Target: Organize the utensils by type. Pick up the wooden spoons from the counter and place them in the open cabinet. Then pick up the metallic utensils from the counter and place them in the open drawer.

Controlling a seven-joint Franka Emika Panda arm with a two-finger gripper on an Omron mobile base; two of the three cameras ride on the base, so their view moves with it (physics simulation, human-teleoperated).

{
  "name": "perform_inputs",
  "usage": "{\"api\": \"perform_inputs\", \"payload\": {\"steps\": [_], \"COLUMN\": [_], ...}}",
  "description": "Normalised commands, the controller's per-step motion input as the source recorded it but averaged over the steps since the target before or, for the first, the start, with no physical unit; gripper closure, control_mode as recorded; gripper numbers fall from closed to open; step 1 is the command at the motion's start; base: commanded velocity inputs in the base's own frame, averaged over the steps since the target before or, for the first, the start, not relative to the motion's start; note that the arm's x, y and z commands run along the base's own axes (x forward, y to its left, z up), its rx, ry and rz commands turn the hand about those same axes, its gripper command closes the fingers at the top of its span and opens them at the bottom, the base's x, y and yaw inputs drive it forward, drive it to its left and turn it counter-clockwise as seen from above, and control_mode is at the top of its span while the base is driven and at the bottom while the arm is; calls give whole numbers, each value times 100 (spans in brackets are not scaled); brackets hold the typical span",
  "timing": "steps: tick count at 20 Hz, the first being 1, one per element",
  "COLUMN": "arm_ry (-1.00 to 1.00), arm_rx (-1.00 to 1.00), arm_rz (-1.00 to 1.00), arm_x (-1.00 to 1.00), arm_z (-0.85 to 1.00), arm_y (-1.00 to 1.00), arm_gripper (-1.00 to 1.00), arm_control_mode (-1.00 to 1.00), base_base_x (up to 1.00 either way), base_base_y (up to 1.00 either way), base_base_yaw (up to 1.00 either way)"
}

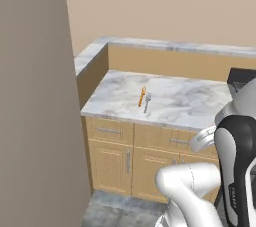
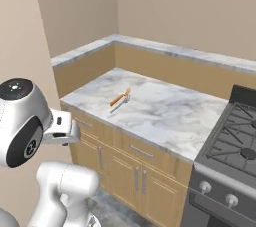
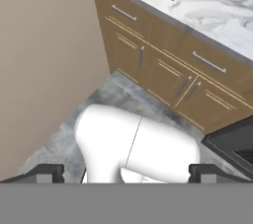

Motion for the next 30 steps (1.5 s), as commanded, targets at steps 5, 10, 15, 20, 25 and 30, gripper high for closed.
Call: {"api": "perform_inputs", "payload": {"steps": [5, 10, 15, 20, 25, 30], "arm_ry": [0, 0, 0, 0, 0, 0], "arm_rx": [0, 0, 0, 0, 0, 0], "arm_rz": [0, 0, 0, 0, 0, 0], "arm_x": [0, 0, 0, 0, 0, 0], "arm_z": [0, 0, 0, 0, 0, 0], "arm_y": [0, 0, 0, 0, 0, 0], "arm_gripper": [-100, -100, -100, -100, -100, -100], "arm_control_mode": [100, 100, 100, 100, 100, 100], "base_base_x": [60, 45, 32, 32, 48, 59], "base_base_y": [20, 29, 27, 24, 34, 39], "base_base_yaw": [-31, -25, -24, -24, -20, -13]}}
